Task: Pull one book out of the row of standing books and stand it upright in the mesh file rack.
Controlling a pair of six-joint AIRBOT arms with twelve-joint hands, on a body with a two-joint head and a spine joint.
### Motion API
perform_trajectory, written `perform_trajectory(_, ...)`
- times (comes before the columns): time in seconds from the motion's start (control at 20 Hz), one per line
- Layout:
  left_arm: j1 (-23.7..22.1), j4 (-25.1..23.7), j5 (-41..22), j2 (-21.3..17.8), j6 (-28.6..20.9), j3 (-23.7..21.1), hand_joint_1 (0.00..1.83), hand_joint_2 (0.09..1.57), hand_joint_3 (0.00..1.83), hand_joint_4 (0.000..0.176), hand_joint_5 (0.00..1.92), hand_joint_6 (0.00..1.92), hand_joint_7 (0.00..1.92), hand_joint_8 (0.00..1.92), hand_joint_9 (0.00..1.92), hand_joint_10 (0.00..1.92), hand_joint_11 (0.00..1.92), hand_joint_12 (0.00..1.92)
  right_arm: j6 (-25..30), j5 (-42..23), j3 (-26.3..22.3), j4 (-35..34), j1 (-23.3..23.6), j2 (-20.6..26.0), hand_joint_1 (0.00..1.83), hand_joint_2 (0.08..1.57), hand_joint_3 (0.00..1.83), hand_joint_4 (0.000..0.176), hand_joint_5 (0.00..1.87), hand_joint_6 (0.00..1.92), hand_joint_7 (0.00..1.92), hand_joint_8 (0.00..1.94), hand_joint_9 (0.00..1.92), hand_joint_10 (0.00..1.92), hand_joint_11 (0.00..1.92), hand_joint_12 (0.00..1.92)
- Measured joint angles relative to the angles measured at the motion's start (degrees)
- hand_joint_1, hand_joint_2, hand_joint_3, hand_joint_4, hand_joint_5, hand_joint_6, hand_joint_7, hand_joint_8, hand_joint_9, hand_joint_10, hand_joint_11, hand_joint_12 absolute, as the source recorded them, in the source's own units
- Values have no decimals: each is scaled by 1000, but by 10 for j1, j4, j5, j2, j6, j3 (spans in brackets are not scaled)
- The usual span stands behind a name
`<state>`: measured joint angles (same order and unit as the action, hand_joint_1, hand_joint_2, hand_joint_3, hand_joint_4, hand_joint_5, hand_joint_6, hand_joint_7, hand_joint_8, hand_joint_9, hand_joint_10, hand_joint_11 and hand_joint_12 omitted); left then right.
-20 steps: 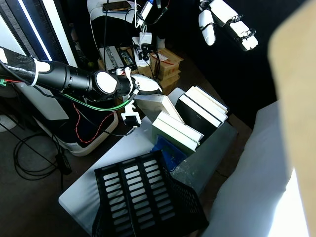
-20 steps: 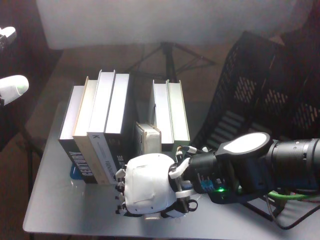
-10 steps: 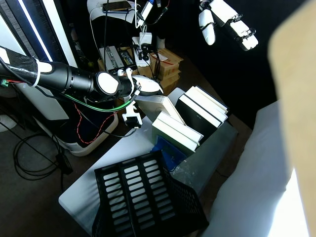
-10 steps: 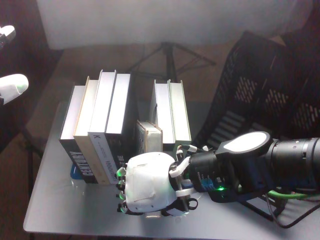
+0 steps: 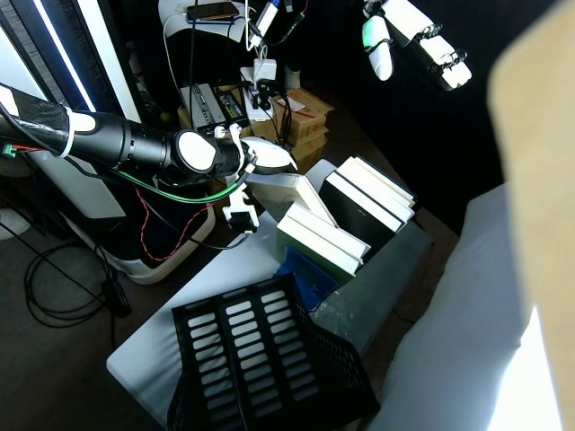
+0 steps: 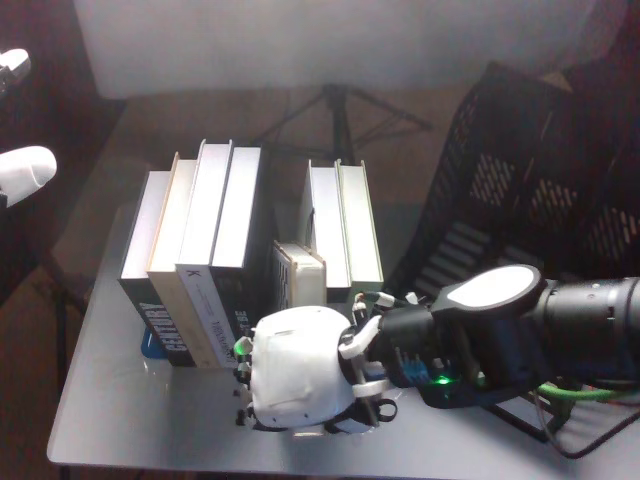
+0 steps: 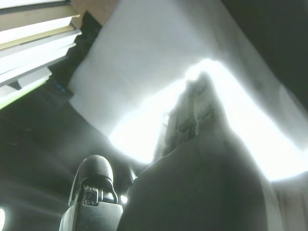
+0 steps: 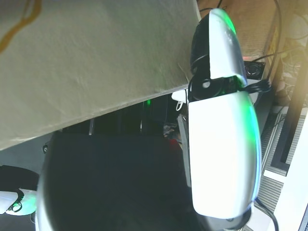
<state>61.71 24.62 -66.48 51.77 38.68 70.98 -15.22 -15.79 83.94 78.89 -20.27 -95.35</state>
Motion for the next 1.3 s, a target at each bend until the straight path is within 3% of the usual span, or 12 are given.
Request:
perform_trajectory(0.2, 0, 4, 0, -2, 0, -5, 0, 1276, 0, 74, 7, 1, 0, 0, 0, 0, 0, 0, 0, -12, -27, -8, 9, 33, 1377, 1128, 1, 0, 833, 1063, 986, 1012, 926, 1315, 763, 1726)
perform_trajectory(0.35, 0, 4, -4, -3, 0, -5, 0, 1273, 0, 50, 15, 4, 0, 0, 0, 0, 0, 0, 0, -25, -53, -18, 23, 69, 1263, 1152, 5, 0, 878, 923, 962, 1333, 1157, 1534, 1139, 1835)
perform_trajectory(0.4, 0, 8, -4, -3, 0, -8, 0, 1254, 0, 57, 2, 0, 0, 0, 0, 0, 0, 0, 0, -27, -62, -20, 31, 82, 1362, 1130, 2, 0, 903, 793, 950, 1173, 1025, 1447, 1119, 1788)
perform_trajectory(0.5, 0, 4, -5, -3, 0, -8, 0, 1261, 0, 38, 0, 0, 0, 0, 0, 0, 0, 0, 6, -38, -73, -24, 41, 103, 1262, 1151, 11, 0, 874, 916, 961, 1341, 1256, 1563, 1252, 1816)
perform_trajectory(0.6, 0, 7, -7, -3, 1, -8, 0, 1249, 0, 29, 0, 0, 0, 0, 0, 0, 0, 0, 24, -51, -77, -18, 51, 120, 1367, 1105, 3, 0, 937, 771, 999, 1069, 1081, 1380, 1133, 1759)
perform_trajectory(0.65, 0, 7, -8, -3, 1, -8, 0, 1251, 0, 18, 0, 0, 0, 0, 0, 0, 0, 0, 38, -57, -80, -13, 59, 130, 1368, 1151, 15, 0, 808, 963, 885, 1174, 939, 1457, 1065, 1746)
perform_trajectory(0.75, 0, 6, -8, -3, 1, -8, 0, 1254, 0, 22, 0, 0, 0, 0, 0, 0, 0, 0, 62, -64, -85, 4, 67, 143, 1259, 1156, 12, 0, 847, 978, 955, 1333, 1221, 1584, 1201, 1809)
perform_trajectory(0.85, 0, 7, -8, -4, 1, -8, 0, 1249, 0, 21, 0, 0, 0, 0, 0, 0, 0, 0, 97, -71, -88, 35, 78, 152, 1361, 1116, 22, 0, 889, 852, 968, 1116, 1050, 1449, 1107, 1779)
perform_trajectory(1.0, -1, 7, -11, -6, 1, -8, 0, 1235, 0, 25, 0, 0, 0, 0, 0, 0, 0, 0, 139, -84, -89, 61, 94, 164, 1230, 1206, 21, 0, 769, 1062, 854, 1527, 1135, 1766, 1133, 1917)
perform_trajectory(1.15, -3, 7, -10, -6, 2, -8, 0, 1229, 0, 25, 0, 0, 0, 0, 0, 0, 0, 0, 165, -100, -93, 72, 113, 184, 1124, 1198, 10, 0, 814, 1262, 1109, 1936, 1306, 1920, 1369, 1921)
perform_trajectory(1.25, -9, 5, -10, -6, 3, -8, 0, 1235, 0, 30, 0, 0, 0, 0, 0, 0, 0, 0, 192, -107, -95, 92, 129, 195, 1219, 1207, 23, 0, 755, 1148, 870, 1508, 1024, 1756, 1006, 1921)
perform_trajectory(1.3, -9, 3, -11, -6, 3, -8, 0, 1238, 0, 30, 0, 0, 0, 0, 0, 0, 0, 0, 200, -112, -95, 97, 136, 201, 1216, 1222, 24, 0, 734, 1151, 835, 1550, 1029, 1813, 1032, 1921)
